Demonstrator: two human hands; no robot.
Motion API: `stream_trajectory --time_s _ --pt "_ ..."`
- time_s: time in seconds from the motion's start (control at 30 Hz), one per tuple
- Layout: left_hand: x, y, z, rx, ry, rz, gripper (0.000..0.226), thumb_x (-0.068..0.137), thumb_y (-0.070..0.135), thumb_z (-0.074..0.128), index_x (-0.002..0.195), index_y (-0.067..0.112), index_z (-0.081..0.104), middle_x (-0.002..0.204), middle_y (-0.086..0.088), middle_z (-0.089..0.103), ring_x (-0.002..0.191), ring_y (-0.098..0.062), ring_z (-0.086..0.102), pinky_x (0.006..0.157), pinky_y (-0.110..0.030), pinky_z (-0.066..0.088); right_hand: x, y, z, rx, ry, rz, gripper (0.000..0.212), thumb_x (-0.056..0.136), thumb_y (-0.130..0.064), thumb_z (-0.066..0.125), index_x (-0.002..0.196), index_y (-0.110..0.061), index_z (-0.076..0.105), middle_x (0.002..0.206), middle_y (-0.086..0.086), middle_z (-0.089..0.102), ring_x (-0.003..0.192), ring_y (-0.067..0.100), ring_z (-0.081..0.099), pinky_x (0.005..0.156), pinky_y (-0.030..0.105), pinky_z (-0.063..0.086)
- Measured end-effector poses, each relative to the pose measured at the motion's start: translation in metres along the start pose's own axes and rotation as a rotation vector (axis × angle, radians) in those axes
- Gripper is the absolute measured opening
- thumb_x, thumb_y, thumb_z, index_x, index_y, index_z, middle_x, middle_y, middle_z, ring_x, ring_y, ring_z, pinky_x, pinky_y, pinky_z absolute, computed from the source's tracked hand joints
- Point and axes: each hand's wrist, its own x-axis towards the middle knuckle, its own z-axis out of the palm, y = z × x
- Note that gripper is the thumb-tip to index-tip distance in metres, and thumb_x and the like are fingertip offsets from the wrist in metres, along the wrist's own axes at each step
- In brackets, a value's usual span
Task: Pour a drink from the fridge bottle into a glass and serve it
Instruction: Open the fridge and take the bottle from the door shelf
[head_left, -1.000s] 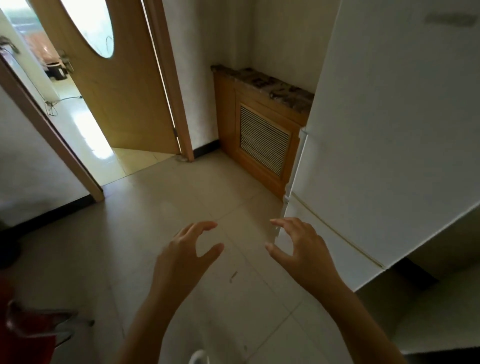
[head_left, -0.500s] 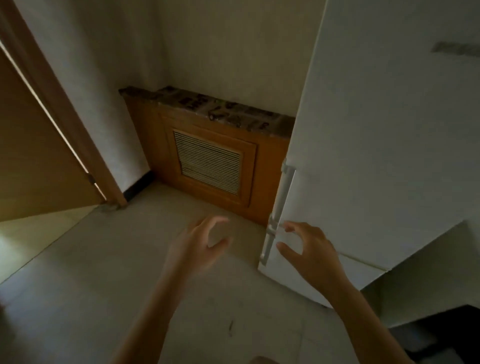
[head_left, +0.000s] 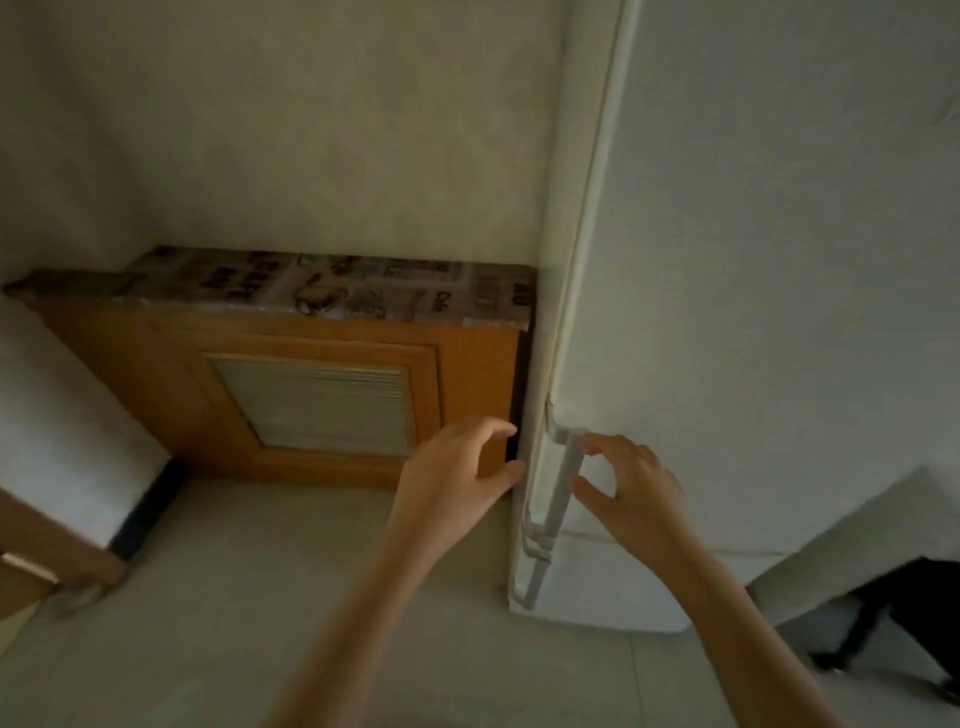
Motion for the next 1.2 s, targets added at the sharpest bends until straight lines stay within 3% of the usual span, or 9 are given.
stream_trajectory --time_s 0.2,0.4,0.63,0.77,0.87,1.0,1.2 --pt "0.085 -0.014 0.002 -0.079 -0.046 0.181 0.043 0.086 0.051 0.056 0.125 0.036 0.047 0.119 0.02 0.059 0.1 0.012 0.047 0.065 -0.002 0.036 0.031 -0.008 0.009 -0.073 0.068 0.145 0.046 0.086 -0.046 0.053 0.13 -0.034 0.042 0.129 -0.011 0.052 0.116 0.011 0.047 0.092 0.032 0.04" --pt "0.158 -0.022 0.013 -0.333 -0.126 0.325 0.051 0.084 0.054 0.057 0.124 0.024 0.05 0.116 0.013 0.062 0.101 0.002 0.057 0.08 -0.012 0.048 0.055 -0.028 0.029 -0.097 0.13 0.354 0.044 0.087 -0.043 0.054 0.129 -0.035 0.042 0.128 -0.014 0.053 0.112 0.007 0.05 0.094 0.031 0.042" --pt "0.197 -0.033 0.01 -0.517 -0.132 0.475 0.037 0.085 0.05 0.06 0.115 0.028 0.059 0.103 0.014 0.069 0.09 0.003 0.062 0.074 -0.026 0.056 0.076 -0.047 0.065 -0.114 0.232 0.596 0.036 0.085 -0.056 0.051 0.116 -0.037 0.054 0.107 -0.018 0.056 0.091 0.0 0.047 0.064 0.018 0.036" --pt "0.207 -0.02 -0.001 -0.639 -0.075 0.494 0.034 0.085 0.047 0.062 0.108 0.023 0.063 0.095 0.011 0.071 0.082 -0.002 0.065 0.068 -0.033 0.057 0.074 -0.045 0.08 -0.107 0.297 0.629 0.027 0.083 -0.056 0.053 0.099 -0.036 0.061 0.097 -0.024 0.049 0.089 0.0 0.045 0.059 0.018 0.035" --pt "0.21 -0.01 -0.005 -0.641 -0.004 0.504 0.04 0.081 0.049 0.065 0.103 0.016 0.066 0.088 0.005 0.073 0.075 -0.007 0.067 0.064 -0.034 0.057 0.078 -0.046 0.083 -0.125 0.347 0.64 0.021 0.085 -0.05 0.055 0.096 -0.035 0.063 0.098 -0.02 0.053 0.084 0.001 0.042 0.056 0.017 0.032" --pt "0.207 -0.008 -0.007 -0.656 -0.003 0.517 0.038 0.08 0.045 0.067 0.1 0.013 0.066 0.086 0.002 0.073 0.073 -0.01 0.068 0.066 -0.031 0.057 0.081 -0.05 0.082 -0.142 0.357 0.671 0.018 0.09 -0.041 0.052 0.092 -0.03 0.067 0.098 -0.013 0.057 0.081 0.006 0.041 0.052 0.019 0.029" --pt "0.205 -0.006 -0.009 -0.626 0.011 0.529 0.033 0.08 0.04 0.069 0.098 0.013 0.065 0.083 0.007 0.07 0.069 -0.001 0.059 0.061 -0.004 0.041 0.082 -0.052 0.074 -0.143 0.343 0.676 0.022 0.092 -0.029 0.05 0.086 -0.024 0.07 0.096 -0.007 0.06 0.08 0.011 0.044 0.054 0.022 0.026"
